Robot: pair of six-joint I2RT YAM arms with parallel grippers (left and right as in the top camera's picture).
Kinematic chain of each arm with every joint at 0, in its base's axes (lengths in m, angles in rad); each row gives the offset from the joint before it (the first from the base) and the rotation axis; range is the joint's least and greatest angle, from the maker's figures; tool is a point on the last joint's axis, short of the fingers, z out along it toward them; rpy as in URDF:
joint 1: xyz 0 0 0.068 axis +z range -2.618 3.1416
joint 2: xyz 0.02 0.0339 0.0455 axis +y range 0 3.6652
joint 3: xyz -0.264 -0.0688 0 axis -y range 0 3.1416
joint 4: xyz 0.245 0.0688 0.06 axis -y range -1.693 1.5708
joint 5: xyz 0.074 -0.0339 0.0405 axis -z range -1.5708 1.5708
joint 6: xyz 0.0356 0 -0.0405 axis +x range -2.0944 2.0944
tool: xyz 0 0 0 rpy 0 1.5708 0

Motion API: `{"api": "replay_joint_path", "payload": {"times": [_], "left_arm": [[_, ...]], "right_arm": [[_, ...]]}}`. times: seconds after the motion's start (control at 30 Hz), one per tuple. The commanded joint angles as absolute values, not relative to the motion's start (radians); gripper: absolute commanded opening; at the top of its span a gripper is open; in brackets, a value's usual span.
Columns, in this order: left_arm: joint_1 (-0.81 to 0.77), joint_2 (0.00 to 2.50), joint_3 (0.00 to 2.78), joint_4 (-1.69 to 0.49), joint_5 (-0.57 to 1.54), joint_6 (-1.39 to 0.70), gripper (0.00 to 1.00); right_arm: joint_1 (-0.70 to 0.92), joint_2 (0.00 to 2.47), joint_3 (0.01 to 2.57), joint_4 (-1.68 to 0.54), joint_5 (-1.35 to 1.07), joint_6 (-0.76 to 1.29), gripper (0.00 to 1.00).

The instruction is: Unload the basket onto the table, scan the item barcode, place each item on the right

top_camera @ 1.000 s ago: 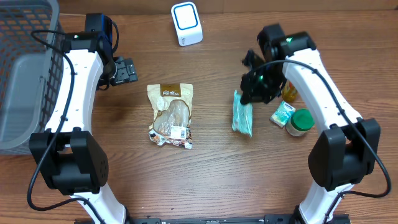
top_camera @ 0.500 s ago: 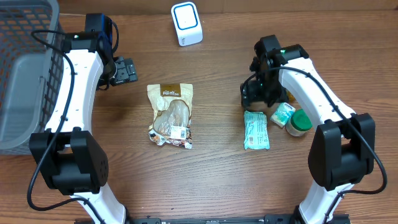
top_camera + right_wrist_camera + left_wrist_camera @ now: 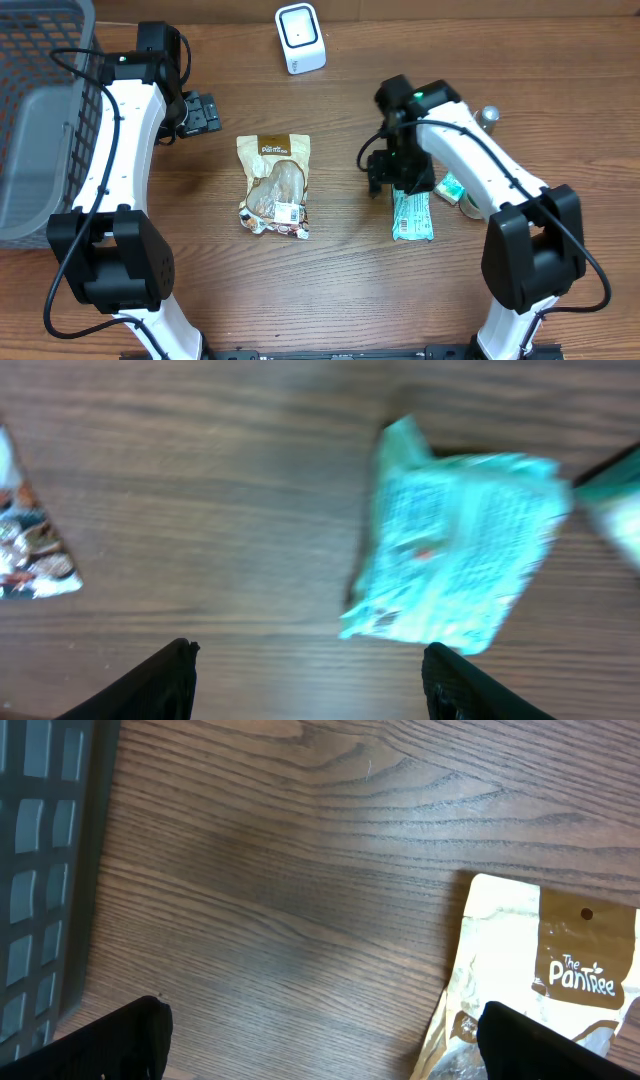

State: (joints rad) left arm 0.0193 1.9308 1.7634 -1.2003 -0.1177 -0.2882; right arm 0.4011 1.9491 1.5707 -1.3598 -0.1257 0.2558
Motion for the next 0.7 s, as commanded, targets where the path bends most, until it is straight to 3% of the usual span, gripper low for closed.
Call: {"api": "replay_joint_path", "payload": {"times": [0.0,0.3,0.47,0.67], "left_arm": [[0.012,1.916,1.779,-1.200,-0.131,-0.284,1.00],[0.012,1.916,1.779,-1.200,-0.131,-0.284,1.00],[0.012,1.916,1.779,-1.200,-0.131,-0.284,0.99],[0.012,1.916,1.779,-1.200,-0.131,-0.284,1.00]], "right_arm": [[0.462,1.942,1.570,-1.356,-0.133,0.331,0.69],[0.580,1.942,1.570,-1.276,-0.132,0.375,0.70],[0.613,1.942,1.570,-1.241,-0.130,0.395,0.61],[0.621,1.942,1.570,-1.224,-0.116,0.400,0.60]]}}
